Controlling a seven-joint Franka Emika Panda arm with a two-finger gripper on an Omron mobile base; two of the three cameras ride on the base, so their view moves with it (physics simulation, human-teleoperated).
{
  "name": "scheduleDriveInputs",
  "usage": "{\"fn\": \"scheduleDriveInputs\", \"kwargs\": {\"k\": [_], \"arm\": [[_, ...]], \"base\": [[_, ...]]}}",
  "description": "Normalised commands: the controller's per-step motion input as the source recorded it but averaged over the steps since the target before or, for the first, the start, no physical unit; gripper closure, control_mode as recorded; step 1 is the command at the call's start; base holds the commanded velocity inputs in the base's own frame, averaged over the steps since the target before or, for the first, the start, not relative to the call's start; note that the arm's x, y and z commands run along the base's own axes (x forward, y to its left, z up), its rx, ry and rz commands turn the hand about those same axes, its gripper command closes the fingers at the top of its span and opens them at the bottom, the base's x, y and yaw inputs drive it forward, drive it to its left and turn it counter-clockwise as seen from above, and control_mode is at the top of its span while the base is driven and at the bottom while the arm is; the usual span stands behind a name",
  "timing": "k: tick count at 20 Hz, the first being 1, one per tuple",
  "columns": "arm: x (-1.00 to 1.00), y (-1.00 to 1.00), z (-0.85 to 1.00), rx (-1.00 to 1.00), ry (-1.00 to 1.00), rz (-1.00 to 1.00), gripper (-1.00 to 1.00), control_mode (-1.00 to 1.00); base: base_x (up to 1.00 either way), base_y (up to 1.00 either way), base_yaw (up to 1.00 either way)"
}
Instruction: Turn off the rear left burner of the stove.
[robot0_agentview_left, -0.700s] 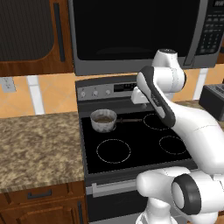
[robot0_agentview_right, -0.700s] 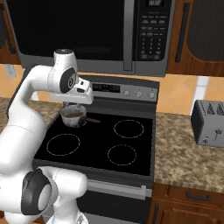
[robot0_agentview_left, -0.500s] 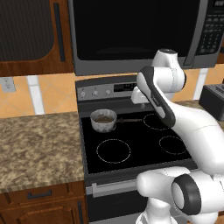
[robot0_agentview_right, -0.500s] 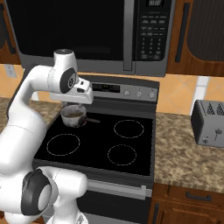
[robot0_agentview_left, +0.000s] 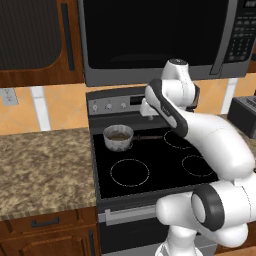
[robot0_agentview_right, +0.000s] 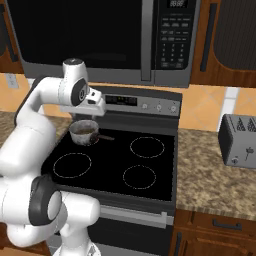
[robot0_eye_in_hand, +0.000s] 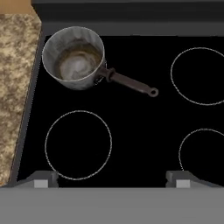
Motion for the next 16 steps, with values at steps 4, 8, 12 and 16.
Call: {"fn": "scheduleDriveInputs", "kwargs": {"k": [4, 8, 12, 16], "arm": [[0.4, 0.38, -0.07, 0.0, -0.06, -0.01, -1.0, -1.0], [0.3, 0.07, -0.01, 0.0, -0.01, 0.0, -1.0, -1.0], [0.19, 0.0, 0.0, 0.0, 0.0, 0.0, -1.0, -1.0], [0.18, 0.01, -0.39, -0.02, -0.08, 0.02, -1.0, -1.0]], "base": [[0.0, 0.0, 0.0], [0.0, 0.0, 0.0], [0.0, 0.0, 0.0], [0.0, 0.0, 0.0]]}}
